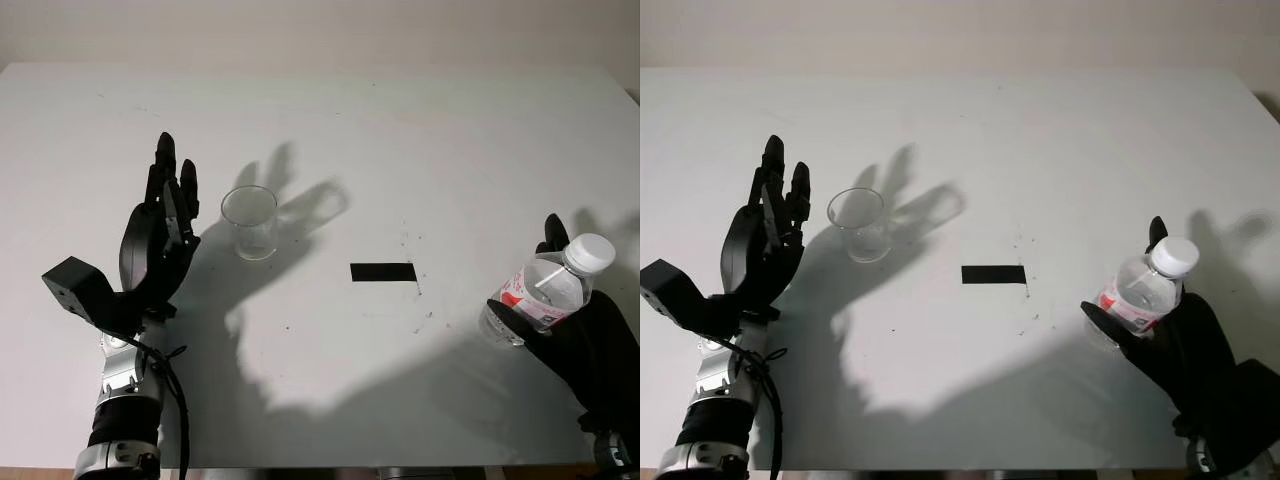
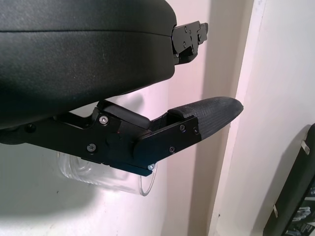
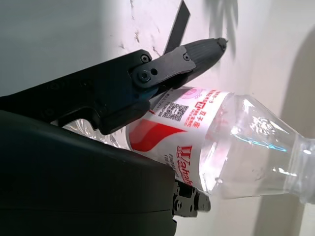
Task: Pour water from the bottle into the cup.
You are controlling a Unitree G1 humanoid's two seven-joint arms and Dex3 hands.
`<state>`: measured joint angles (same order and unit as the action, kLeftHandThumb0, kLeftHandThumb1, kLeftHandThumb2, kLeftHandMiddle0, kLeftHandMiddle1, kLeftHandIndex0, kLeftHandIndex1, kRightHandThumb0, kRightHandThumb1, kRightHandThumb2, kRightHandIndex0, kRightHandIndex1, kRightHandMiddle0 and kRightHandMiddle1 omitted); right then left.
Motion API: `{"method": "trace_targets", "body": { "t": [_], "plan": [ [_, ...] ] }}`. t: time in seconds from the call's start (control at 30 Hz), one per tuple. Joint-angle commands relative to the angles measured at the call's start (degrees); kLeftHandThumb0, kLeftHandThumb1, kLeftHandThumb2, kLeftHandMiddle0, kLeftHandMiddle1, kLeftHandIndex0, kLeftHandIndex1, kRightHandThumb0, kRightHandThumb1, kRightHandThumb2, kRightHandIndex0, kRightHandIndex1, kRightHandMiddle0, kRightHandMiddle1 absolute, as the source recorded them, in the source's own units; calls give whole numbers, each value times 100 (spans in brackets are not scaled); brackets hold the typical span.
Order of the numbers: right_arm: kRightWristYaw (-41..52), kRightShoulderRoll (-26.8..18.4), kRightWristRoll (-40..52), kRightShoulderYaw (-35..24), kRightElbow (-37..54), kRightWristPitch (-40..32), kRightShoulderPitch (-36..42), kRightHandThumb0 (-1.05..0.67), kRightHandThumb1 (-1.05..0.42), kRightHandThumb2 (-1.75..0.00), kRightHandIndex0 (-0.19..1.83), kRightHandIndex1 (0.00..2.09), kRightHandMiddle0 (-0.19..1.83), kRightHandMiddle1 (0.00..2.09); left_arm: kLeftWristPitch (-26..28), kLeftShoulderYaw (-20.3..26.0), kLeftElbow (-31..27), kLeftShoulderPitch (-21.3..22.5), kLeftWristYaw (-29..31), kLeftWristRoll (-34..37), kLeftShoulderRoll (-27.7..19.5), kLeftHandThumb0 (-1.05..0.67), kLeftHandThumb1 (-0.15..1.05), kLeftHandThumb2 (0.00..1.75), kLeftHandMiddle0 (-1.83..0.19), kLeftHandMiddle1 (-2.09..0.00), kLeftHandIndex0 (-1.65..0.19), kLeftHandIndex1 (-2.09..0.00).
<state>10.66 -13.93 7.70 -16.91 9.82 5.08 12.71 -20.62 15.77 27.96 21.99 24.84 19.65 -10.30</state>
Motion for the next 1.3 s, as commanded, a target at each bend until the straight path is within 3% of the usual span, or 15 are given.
{"method": "trace_targets", "body": {
  "t": [0.0, 0.07, 0.1, 0.2, 0.27, 0.3, 0.5, 0.77, 1.0, 1.17, 1.27],
  "plan": [
    [-160, 133, -21, 11, -14, 92, -89, -48, -92, -5, 57, 14, 54, 20, 18, -14, -133, -69, -17, -17, -46, -75, 105, 79, 19, 0, 19, 0],
    [-228, 170, -85, 33, -157, 255, -166, -42, -94, -6, 88, 32, 82, 34, 39, -8, -173, -86, -18, 11, -31, -75, 105, 78, 19, 0, 19, 0],
    [-287, 144, -243, 64, -263, 402, -197, -40, -97, -6, 86, 73, 88, 61, 55, -6, -191, -98, -25, 15, -29, -75, 105, 78, 19, 0, 19, 0],
    [-577, 37, -887, 190, -306, 445, -213, -45, -104, -12, 93, 157, 83, 146, 81, 10, -218, -119, -54, 20, -24, -75, 105, 77, 19, 0, 19, 0],
    [-676, 12, -1133, 241, -311, 535, -233, -45, -104, -20, 87, 191, 74, 189, 72, 8, -228, -128, -71, 5, -24, -75, 105, 76, 19, 0, 19, 0],
    [-686, 12, -1168, 257, -329, 588, -247, -42, -105, -27, 82, 202, 71, 201, 73, 6, -233, -133, -72, 4, -27, -75, 105, 77, 19, 0, 19, 0],
    [-409, -56, -933, 300, -468, 709, -307, -39, -105, -42, 68, 209, 59, 209, 39, 11, -172, -126, -6, 35, -37, -75, 105, 77, 19, 0, 19, 0],
    [-575, 97, -918, 484, -727, 438, -926, -43, -105, -40, 70, 209, 56, 209, 0, 19, -55, -81, 102, 61, -29, -75, 105, 77, 19, 0, 19, 0],
    [-363, -121, -736, 615, -1932, 374, -2559, -39, -105, -32, 61, 209, 52, 209, -10, 2, -99, -104, 53, 5, -39, -74, 105, 78, 19, 0, 19, 0],
    [-259, -309, -886, 798, -3372, 963, -4044, -35, -105, -31, 82, 209, 66, 209, -3, 9, -145, -160, 35, 14, -25, -74, 105, 78, 19, 0, 19, 0],
    [-430, -336, -1161, 989, -4074, 1156, -4757, -33, -105, -34, 101, 209, 85, 209, 6, 29, -174, -201, 35, 44, -9, -73, 105, 78, 19, 0, 19, 0]
  ]
}}
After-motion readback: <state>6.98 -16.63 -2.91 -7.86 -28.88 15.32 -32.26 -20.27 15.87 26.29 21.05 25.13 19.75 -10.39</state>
